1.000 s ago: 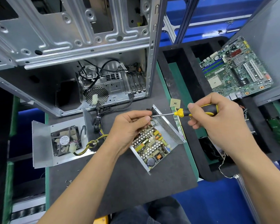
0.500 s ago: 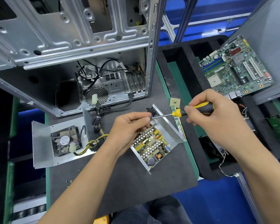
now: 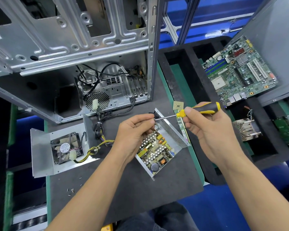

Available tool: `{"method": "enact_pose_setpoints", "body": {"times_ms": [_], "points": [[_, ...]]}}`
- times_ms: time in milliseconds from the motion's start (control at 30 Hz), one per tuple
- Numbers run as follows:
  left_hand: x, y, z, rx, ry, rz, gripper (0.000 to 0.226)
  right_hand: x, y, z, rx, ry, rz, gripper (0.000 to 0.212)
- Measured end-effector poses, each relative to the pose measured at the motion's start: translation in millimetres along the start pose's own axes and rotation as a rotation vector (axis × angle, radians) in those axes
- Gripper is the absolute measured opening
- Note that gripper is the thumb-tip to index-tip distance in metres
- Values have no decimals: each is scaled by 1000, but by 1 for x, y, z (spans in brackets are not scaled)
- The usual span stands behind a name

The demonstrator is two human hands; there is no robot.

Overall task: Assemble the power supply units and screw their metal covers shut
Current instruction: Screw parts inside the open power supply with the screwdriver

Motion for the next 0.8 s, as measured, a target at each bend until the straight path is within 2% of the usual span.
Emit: {"method": "enact_pose_setpoints", "body": {"times_ms": [167, 267, 333, 400, 467, 533, 600, 700, 800], "points": [[-6, 3, 1, -1, 34, 10, 18, -4, 0, 7, -12, -58, 15, 13], [-2, 2, 2, -15, 37, -38, 16, -7, 3, 11, -14, -81, 49, 11], [0, 1, 6, -9, 45, -64, 26, -9, 4, 12, -9, -77, 63, 13], [-5, 4, 12, 22, 72, -26, 34, -12, 6, 12, -6, -73, 75, 17], [-18, 11, 23, 86, 137, 70, 32, -15, 7, 11, -12, -79, 83, 13], [-30, 22, 40, 216, 396, 166, 28, -19, 10, 9, -27, -85, 95, 10], [-24, 35, 51, 325, 754, 170, 22, -26, 12, 8, -37, -85, 126, 16], [-7, 51, 37, 259, 1144, 87, 28, -31, 14, 5, -56, -84, 139, 24], [6, 62, 16, 203, 1353, 5, 41, -33, 14, 5, -75, -101, 141, 34]]}}
Point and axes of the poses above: each hand's wrist, its own y-axis towards the middle knuckle, its own x-axis out of the palm, z = x × y, the point moved 10 cm from there along y, towards the middle knuckle, and after that the axes turned 9 degrees about z, right-handed, at the moved point
